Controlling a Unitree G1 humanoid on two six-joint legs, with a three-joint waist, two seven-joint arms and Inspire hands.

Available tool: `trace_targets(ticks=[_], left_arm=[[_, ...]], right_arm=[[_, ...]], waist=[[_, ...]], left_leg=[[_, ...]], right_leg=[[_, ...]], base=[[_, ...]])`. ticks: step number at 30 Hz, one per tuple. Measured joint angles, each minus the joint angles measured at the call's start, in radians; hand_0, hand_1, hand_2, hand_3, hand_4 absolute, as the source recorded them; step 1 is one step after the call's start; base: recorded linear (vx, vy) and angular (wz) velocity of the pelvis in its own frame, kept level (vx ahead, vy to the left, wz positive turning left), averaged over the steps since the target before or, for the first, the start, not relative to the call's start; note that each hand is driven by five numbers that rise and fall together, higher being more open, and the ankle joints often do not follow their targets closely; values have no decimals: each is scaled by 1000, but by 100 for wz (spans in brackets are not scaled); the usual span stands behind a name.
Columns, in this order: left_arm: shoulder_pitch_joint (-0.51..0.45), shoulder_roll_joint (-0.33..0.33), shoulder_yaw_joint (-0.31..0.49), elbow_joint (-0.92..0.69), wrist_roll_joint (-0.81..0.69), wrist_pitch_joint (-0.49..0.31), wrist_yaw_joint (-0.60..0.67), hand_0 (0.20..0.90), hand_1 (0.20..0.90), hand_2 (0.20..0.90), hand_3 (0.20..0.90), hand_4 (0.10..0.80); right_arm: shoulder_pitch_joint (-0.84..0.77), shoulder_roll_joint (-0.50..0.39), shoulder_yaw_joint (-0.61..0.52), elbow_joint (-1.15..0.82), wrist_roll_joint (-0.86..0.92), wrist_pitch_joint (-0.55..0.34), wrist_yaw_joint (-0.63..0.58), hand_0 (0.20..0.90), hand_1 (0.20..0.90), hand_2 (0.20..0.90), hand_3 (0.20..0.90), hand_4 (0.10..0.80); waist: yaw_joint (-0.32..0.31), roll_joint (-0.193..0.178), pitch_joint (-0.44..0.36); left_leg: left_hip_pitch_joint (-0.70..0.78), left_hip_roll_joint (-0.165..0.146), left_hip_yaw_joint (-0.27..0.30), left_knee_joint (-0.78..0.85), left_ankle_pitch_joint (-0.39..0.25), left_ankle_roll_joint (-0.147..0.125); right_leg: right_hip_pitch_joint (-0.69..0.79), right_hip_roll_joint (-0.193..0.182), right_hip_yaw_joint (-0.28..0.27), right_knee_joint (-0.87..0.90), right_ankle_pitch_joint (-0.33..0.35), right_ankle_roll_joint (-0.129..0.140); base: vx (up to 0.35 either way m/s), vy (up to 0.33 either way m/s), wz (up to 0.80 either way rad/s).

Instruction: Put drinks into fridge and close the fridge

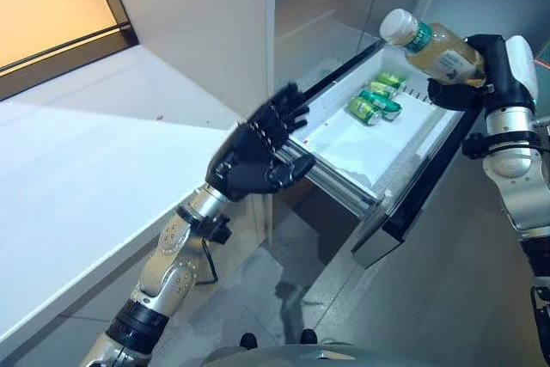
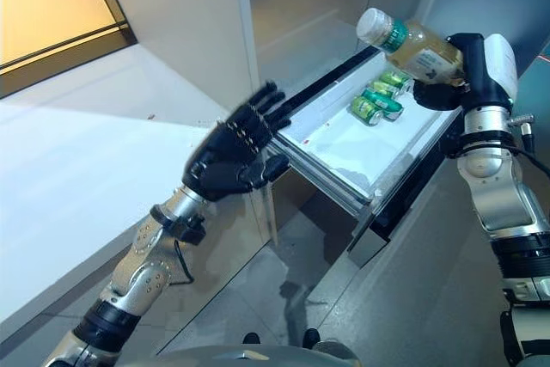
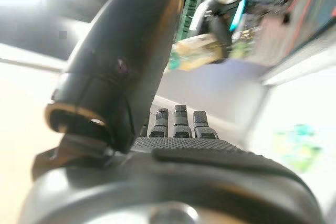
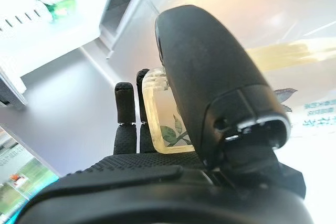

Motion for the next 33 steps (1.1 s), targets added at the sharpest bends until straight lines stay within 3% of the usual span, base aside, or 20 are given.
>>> trace_targets(ticks=[4, 8, 12, 16, 18, 26, 33], left_arm=[[57, 2, -63, 100, -114, 311, -76, 900, 900, 900, 900, 800], [132, 2, -156, 257, -144, 479, -77, 900, 900, 900, 900, 800], [172, -10, -154, 405, -133, 488, -81, 900, 900, 900, 900, 800], [181, -13, -144, 588, -32, 413, -96, 900, 900, 900, 900, 800], [162, -27, -128, 667, 51, 339, -94, 900, 900, 900, 900, 800], [56, -56, -65, 910, 230, 211, 7, 900, 900, 900, 900, 800], [2, -55, 8, 987, 262, 186, 102, 900, 900, 900, 900, 800]], right_arm=[[-74, -26, 57, 211, 88, -14, -3, 300, 300, 300, 200, 100], [-228, -51, 148, 445, 161, -14, 1, 300, 300, 300, 200, 100], [-349, -105, 216, 567, 202, -14, 33, 300, 300, 300, 200, 100], [-471, -135, 294, 694, 200, -10, 114, 300, 300, 300, 200, 100], [-496, -137, 302, 744, 200, 5, 163, 300, 300, 300, 200, 100], [-509, -98, 334, 885, 201, 138, 255, 300, 300, 300, 200, 100], [-544, -60, 333, 882, 198, 182, 237, 300, 300, 300, 200, 100]], waist=[[24, 6, 2], [40, 14, 6], [61, 40, 12], [83, 46, 11], [102, 47, 10], [146, 32, 23], [147, 31, 145]], left_leg=[[-10, -3, -27, 0, 6, 1], [-16, -4, -43, 0, 9, -1], [-26, -4, -54, 0, 16, -2], [-51, -2, -75, 0, 28, -8], [-63, -3, -83, 1, 33, -9], [-193, 1, -103, 17, 64, -19], [-257, 7, -102, 15, 83, -24]], right_leg=[[0, -4, -26, 0, 0, 0], [-1, -4, -40, 0, -2, 2], [-4, -5, -61, -1, -2, 2], [-20, -3, -83, -1, -2, 1], [-28, -3, -87, -1, -2, 1], [-142, 4, -112, 0, 20, -24], [-205, 9, -113, 0, 37, -32]], base=[[40, -1, 17], [32, 1, 12], [46, -18, 15], [30, -42, 16], [-4, -57, 13], [-138, -84, 10], [-124, -10, -1]])
